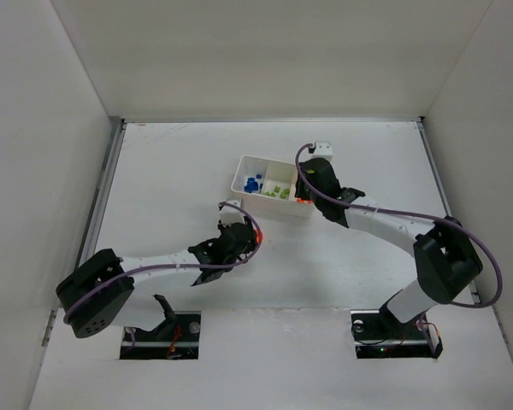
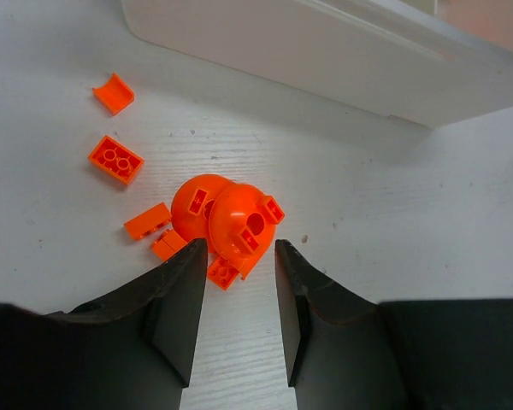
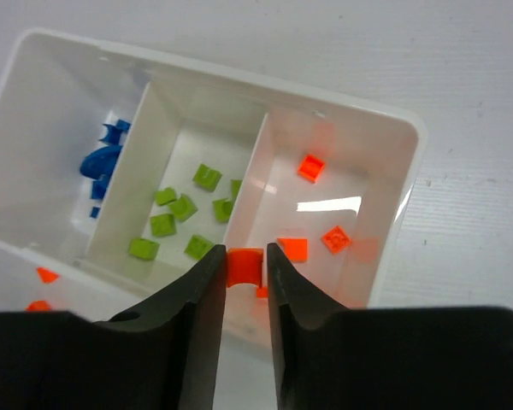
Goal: Sort the legos into containers by color
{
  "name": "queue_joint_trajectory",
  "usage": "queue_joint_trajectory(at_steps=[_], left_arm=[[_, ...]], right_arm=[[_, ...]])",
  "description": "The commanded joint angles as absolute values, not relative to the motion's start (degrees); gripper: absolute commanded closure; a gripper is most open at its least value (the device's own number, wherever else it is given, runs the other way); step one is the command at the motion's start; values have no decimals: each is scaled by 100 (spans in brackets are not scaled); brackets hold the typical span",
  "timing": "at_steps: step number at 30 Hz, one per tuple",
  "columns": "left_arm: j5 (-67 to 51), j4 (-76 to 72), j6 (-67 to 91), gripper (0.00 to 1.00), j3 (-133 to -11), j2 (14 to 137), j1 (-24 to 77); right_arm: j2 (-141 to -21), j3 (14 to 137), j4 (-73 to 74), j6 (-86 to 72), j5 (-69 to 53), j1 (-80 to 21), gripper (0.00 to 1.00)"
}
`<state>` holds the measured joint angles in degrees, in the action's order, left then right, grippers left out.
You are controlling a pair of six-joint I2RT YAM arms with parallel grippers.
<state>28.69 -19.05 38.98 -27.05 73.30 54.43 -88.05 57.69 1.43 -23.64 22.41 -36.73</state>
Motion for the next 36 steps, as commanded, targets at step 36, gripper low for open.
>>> queue_joint_trajectory(at_steps=[36], left_arm=[[3753, -1116, 3076, 77, -4008, 8877, 5831]], right_arm=[[-7567, 4148, -879, -2707, 2136, -3854, 50]])
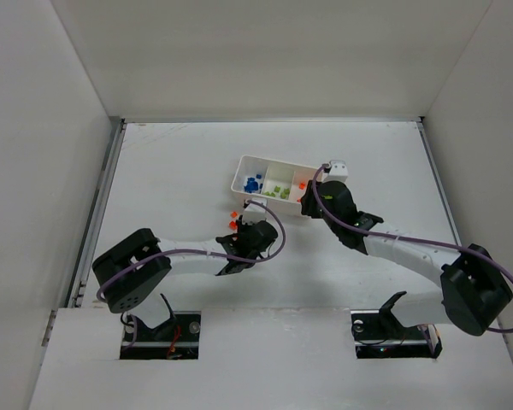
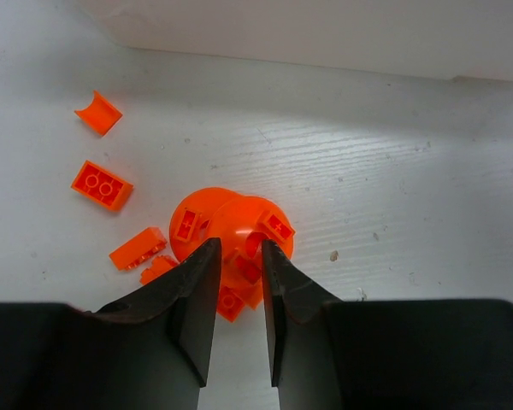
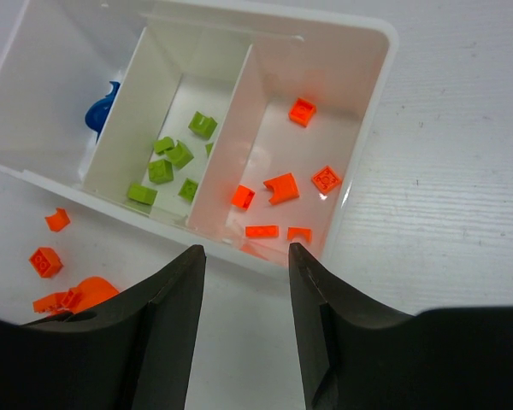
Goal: Sort the legos into containers by color
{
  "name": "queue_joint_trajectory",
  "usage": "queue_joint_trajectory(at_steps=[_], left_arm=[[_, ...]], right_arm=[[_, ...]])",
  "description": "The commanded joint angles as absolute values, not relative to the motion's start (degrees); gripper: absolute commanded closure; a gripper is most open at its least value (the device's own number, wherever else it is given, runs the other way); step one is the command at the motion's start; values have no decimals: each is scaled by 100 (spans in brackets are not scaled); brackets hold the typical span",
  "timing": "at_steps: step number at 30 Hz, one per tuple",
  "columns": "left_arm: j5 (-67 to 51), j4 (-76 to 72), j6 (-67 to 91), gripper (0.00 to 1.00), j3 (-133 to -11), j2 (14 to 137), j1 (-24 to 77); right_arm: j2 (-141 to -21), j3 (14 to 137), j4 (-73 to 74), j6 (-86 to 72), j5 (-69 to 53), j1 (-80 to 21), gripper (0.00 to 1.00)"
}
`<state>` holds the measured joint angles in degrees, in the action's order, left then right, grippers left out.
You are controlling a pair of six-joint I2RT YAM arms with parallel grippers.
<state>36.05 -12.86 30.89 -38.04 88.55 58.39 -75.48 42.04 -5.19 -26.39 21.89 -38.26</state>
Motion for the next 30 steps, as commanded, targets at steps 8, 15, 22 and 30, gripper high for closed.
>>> queue_joint_trajectory(at_steps=[8, 15, 22, 30], left_arm=[[3902, -905, 3217, 71, -3964, 8921, 5867], [3858, -914, 3234, 82, -3999, 8991, 5910], [3973, -818, 3164, 89, -4060, 8509, 6086], [4043, -370, 3217, 90, -4201, 7604, 6122]], right_arm=[[-7436, 4070, -887, -2751, 2153, -3863, 50], [-7286, 3999, -888, -2786, 2171, -3863, 50], [-7242, 3990, -870, -2804, 2180, -3863, 50], [-6839, 3806, -923, -2952, 2320, -3766, 50]])
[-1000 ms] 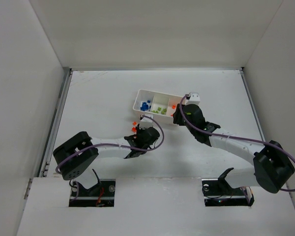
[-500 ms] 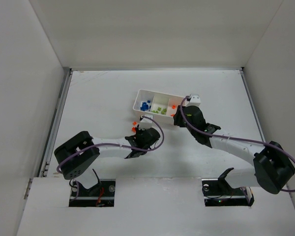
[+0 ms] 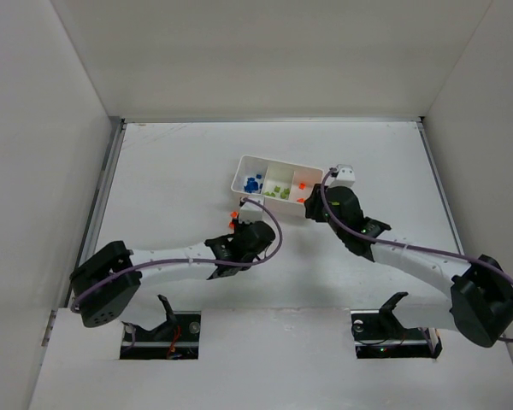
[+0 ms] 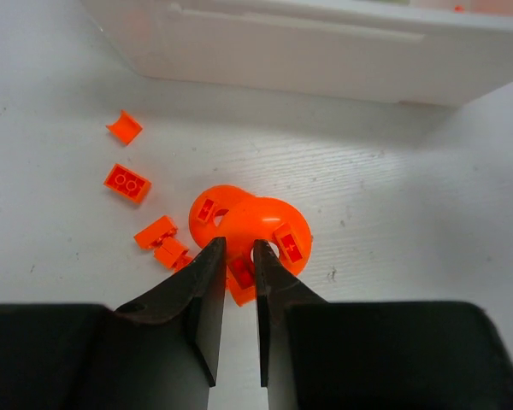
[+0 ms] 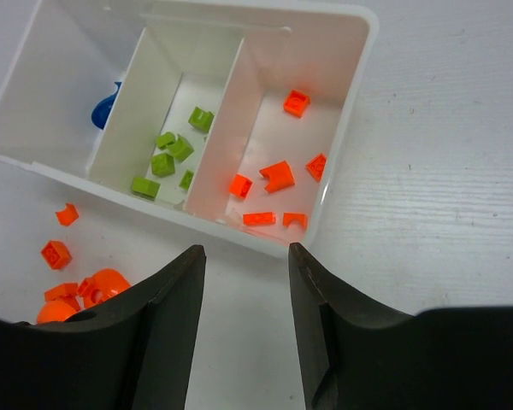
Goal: Sort the legos into containers by color
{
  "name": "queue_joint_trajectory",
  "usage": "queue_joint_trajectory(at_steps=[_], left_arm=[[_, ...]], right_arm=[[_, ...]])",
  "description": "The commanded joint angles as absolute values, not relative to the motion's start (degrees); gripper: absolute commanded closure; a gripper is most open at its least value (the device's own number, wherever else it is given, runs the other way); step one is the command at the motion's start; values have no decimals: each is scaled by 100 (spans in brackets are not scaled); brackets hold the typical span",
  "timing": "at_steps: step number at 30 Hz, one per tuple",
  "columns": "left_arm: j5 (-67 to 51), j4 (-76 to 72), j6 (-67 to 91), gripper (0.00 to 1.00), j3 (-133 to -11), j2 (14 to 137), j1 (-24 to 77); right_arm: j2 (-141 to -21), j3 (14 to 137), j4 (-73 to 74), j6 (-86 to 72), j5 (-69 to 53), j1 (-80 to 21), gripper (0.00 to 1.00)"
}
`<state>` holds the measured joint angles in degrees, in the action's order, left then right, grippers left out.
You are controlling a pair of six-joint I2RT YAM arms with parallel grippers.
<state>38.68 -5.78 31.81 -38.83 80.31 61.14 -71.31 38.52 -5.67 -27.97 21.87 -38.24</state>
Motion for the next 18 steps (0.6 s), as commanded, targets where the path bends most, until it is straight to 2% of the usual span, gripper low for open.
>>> queue_joint_trajectory(at_steps=[1, 7, 9, 13, 18], left_arm=[[4043, -343, 3199, 90, -4236, 7533, 6121], [3509, -763, 3033, 90, -4789, 7523, 5753], [3122, -1088, 2866, 91, -5096, 7777, 5569], [2682, -1608, 2585, 91, -5886, 8585, 5366], [2233, -1802, 2417, 90, -7037, 9859, 5164]], right_arm=[[-6786, 3788, -923, -2988, 2320, -3722, 50], [-6171, 3420, -984, -3392, 2654, -3301, 50], [-5969, 3288, -923, -3559, 2663, -3064, 56], [-5529, 2989, -949, -3910, 2716, -2642, 78], [-5362, 2936, -966, -3990, 2575, -2518, 79]])
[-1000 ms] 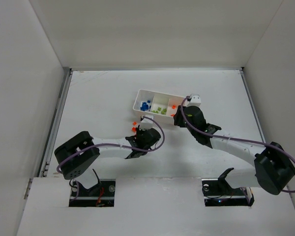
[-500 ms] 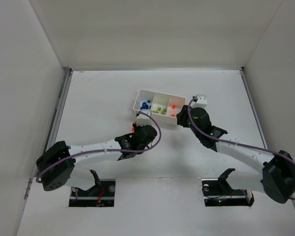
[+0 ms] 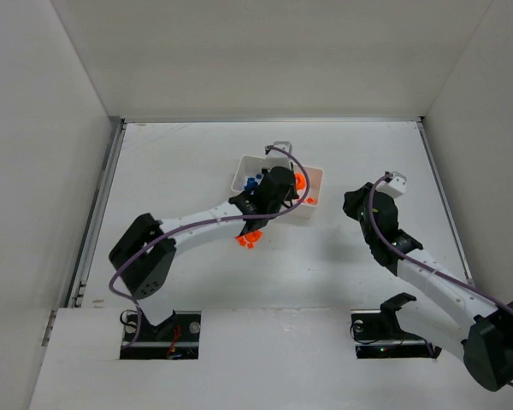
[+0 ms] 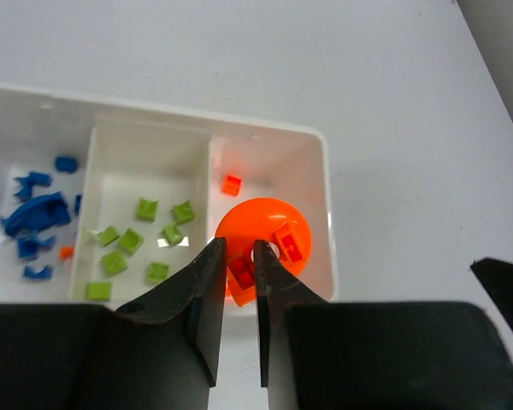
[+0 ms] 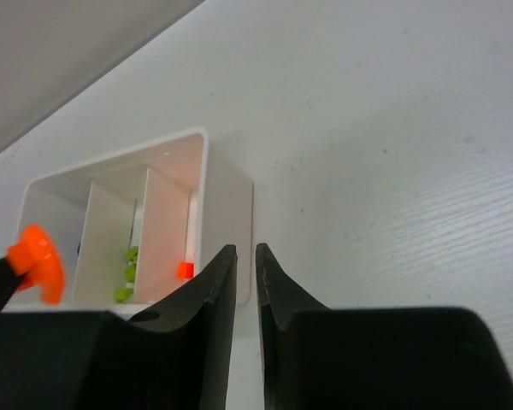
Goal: Sort the legos into containers by color
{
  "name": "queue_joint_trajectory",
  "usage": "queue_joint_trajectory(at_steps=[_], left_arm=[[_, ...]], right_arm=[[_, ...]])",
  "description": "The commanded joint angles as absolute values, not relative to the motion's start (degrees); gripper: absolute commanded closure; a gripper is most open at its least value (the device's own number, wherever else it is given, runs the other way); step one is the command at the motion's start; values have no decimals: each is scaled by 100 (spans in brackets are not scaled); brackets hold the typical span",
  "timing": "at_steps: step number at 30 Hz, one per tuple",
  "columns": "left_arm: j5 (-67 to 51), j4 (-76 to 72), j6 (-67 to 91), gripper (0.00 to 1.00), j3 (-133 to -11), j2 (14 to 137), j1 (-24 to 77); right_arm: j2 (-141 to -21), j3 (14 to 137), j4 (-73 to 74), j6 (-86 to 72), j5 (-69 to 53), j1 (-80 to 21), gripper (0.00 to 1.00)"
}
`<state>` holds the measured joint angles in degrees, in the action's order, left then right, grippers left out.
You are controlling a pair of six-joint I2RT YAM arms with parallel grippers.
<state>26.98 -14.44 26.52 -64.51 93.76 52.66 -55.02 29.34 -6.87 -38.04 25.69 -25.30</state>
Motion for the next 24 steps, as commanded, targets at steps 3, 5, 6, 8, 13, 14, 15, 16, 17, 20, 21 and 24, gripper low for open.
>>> queue_joint_trajectory(at_steps=[3, 5, 6, 8, 13, 14, 15, 16, 17, 20, 21, 24], left_arm=[[2004, -1653, 2417, 90, -7733, 10545, 5084], [2039, -1617, 2373, 89, -8006, 10844, 5076], [2074, -1591, 2390, 88, -8103, 10950, 5058], [2083, -1521, 2391, 81, -8278, 11100, 5032], [2057, -1520, 2399, 67, -8253, 10987, 4979], [2039, -1529, 2399, 66, -8192, 10891, 4970], [2048, -1529, 2373, 66, -8113, 10768, 4970], [2074, -1538, 2347, 66, -7973, 10610, 4970], [2083, -1573, 2338, 67, -7719, 10373, 4953], [2083, -1722, 2390, 68, -6938, 9767, 4865], [2083, -1749, 2434, 69, -6595, 9521, 4830], [2241, -1758, 2618, 70, -5515, 8739, 4715]], right_arm=[[-5326, 2909, -1011, -3990, 2619, -2535, 76], [-5265, 2909, -1002, -3955, 2610, -2535, 74], [-5212, 2892, -1002, -3938, 2619, -2535, 73], [-5151, 2865, -1037, -3920, 2645, -2535, 72], [-5299, 2953, -1063, -3700, 2654, -2675, 70], [-5335, 2962, -1098, -3665, 2663, -2746, 70], [-5387, 2971, -1160, -3622, 2672, -2799, 70], [-5440, 2988, -1221, -3560, 2628, -2869, 70], [-5527, 3049, -1283, -3403, 2532, -3026, 71], [-5905, 3312, -1362, -2884, 2190, -3597, 76], [-6098, 3427, -1380, -2744, 2075, -3816, 78], [-6765, 3831, -1310, -2444, 1593, -4423, 84]])
